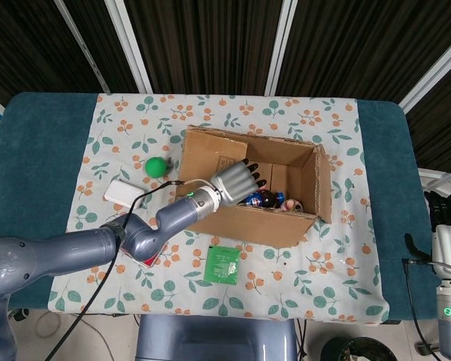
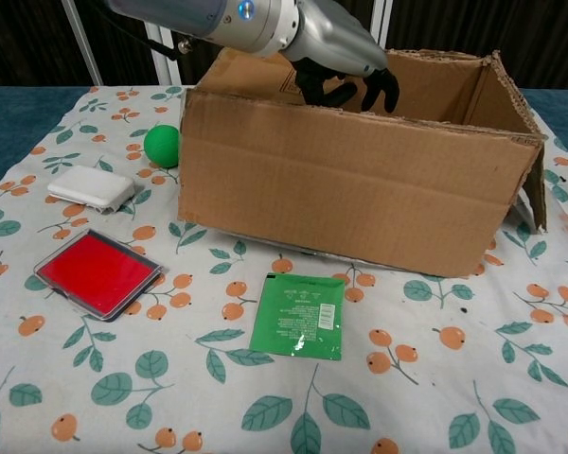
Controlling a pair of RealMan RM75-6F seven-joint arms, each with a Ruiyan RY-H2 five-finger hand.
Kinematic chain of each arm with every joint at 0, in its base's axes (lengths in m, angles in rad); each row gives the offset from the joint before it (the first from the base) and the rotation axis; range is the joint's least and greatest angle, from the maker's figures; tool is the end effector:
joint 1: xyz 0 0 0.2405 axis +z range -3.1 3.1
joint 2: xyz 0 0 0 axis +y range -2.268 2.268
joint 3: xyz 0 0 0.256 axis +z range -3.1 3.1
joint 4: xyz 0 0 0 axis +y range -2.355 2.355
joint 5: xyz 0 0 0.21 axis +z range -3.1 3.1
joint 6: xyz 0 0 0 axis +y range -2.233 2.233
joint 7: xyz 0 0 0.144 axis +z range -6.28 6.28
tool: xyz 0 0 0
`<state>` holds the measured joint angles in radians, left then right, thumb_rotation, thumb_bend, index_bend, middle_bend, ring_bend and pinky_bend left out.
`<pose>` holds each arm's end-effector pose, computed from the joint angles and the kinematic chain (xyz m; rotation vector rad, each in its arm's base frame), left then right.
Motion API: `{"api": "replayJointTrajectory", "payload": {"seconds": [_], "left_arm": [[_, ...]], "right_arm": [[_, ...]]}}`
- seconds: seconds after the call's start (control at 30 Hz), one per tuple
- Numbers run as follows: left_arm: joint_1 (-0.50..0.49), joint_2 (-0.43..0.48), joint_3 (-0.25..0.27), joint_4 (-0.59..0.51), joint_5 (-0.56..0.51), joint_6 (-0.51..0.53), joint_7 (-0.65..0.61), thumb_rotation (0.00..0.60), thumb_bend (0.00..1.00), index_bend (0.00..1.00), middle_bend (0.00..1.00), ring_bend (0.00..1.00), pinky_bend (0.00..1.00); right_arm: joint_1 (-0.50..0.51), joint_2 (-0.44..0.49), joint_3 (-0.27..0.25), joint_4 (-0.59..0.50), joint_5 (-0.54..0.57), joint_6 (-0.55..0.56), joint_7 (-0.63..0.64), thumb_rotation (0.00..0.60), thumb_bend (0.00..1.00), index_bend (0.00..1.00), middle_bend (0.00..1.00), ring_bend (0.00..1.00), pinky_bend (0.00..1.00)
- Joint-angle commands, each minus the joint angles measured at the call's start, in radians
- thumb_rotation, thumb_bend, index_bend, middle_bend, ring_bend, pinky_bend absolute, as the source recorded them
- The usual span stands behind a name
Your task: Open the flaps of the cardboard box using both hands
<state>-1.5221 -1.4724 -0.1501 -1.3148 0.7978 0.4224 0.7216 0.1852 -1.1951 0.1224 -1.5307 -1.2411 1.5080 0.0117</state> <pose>0.0695 0.4148 -0.0303 -2.4283 -0.0961 -0.5792 -0.3266 -0.2254 0.1698 1.1458 -0.8947 0.9285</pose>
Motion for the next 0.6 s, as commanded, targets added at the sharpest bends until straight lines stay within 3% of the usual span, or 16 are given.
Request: {"api": "replayJointTrajectory", "payload": {"seconds": [0.03,0.4,0.6], "left_arm": [[-0.029,-0.023,0.026,0.031,0.0,-0.016,-0.025,0.6,0.88,0.16,0.25,0.13,0.24],[-0.051,0.008,0.058,0.012,0.027,0.032,-0.079,0.6,0.96,0.36,0.54,0.37,0.43],[-0.06,0.046,0.062,-0.014,0.049,0.049,-0.111,0.6,0.97,0.41,0.62,0.43,0.47]], "right_arm": [[-0.004,0.0,0.007,0.0,0.001,-0.006,0.003,0.6,0.39,0.08,0.1,0.09,0.25],[-0.017,-0.006,0.025,0.002,-0.008,-0.015,0.004,0.6,0.4,0.08,0.1,0.09,0.25],[-0.024,-0.01,0.036,0.004,-0.009,-0.022,0.003,0.6,0.41,0.09,0.1,0.09,0.25]]}}
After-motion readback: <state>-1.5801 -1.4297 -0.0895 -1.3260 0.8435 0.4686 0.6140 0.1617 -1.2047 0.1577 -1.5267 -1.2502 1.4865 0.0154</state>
